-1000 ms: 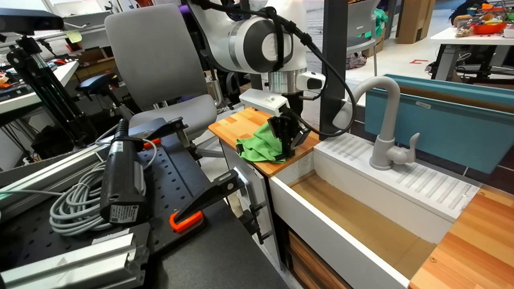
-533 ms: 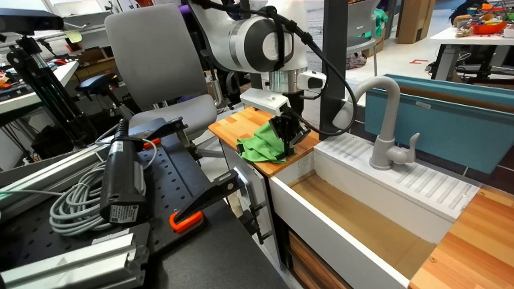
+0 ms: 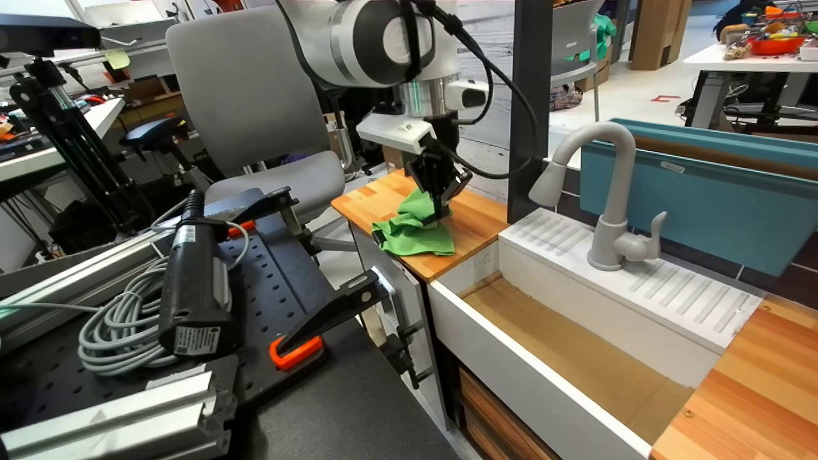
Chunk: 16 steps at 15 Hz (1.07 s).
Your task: Unfold the green cloth
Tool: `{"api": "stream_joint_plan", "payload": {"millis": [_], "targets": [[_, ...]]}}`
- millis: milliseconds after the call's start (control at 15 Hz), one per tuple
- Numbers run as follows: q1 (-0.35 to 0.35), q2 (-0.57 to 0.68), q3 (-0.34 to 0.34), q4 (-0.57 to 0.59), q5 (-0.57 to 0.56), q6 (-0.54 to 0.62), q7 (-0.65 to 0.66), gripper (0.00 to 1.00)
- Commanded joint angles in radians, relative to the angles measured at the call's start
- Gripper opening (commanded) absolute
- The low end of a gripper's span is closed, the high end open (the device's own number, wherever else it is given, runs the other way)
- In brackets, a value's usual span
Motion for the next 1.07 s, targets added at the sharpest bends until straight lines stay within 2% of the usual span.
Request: {"api": "stream_joint_plan", "payload": {"millis": [0, 400, 733, 1000], "targets": [[0.038, -0.143, 0.033, -0.145, -0.016, 0.064, 0.000, 0.01], [0.129, -0.191, 0.099, -0.168, -0.020, 0.069, 0.011, 0.01], [0.215, -0.139, 0.114, -0.103, -0.032, 0.063, 0.026, 0.01], [0.246, -0.073, 0.118, -0.035, -0.030, 0.036, 0.019, 0.01]]}}
